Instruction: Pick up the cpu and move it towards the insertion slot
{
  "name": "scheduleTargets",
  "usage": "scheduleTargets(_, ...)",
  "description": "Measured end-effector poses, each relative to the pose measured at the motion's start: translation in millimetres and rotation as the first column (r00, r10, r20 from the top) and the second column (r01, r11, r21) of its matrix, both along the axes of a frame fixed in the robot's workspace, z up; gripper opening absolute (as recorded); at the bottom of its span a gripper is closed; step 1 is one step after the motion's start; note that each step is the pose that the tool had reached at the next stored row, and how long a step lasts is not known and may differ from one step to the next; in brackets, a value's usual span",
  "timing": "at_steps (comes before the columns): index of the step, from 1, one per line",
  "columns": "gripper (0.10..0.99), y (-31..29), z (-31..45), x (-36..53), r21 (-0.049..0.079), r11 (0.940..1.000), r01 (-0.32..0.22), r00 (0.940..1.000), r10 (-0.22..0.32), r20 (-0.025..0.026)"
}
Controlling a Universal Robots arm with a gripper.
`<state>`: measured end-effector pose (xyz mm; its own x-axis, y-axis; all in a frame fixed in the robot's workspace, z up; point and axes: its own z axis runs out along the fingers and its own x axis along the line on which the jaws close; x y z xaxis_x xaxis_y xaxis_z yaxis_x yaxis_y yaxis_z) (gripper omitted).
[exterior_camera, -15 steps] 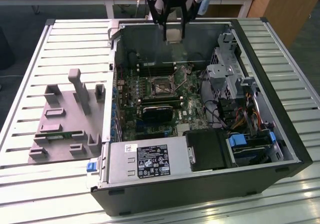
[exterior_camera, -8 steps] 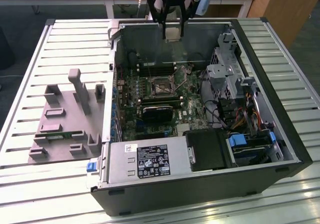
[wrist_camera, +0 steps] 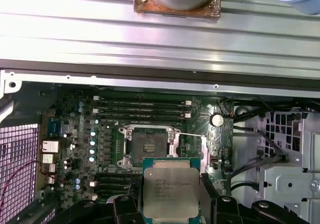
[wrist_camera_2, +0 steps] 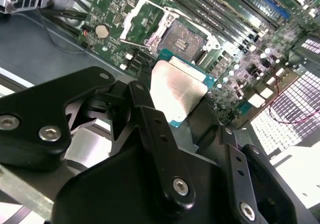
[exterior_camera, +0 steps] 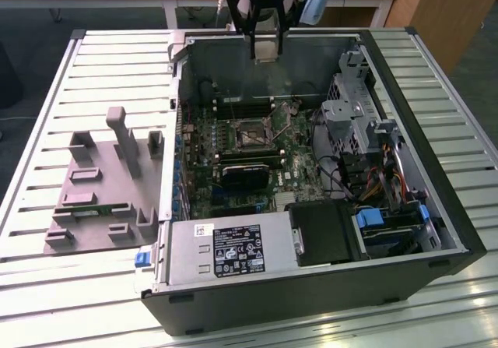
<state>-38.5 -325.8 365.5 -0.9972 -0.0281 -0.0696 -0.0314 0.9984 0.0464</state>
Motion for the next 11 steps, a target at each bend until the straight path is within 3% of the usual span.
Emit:
scheduleTargets(5, 0.537, 5.5, -3.1, -1.8, 0.000, 1.0000, -0.006, 1.0000, 0.006, 0.0000)
scheduleTargets(11, 0.537, 5.7, -3.4, -1.8, 0.000, 1.0000, -0.006, 1.0000, 0.006, 0.0000)
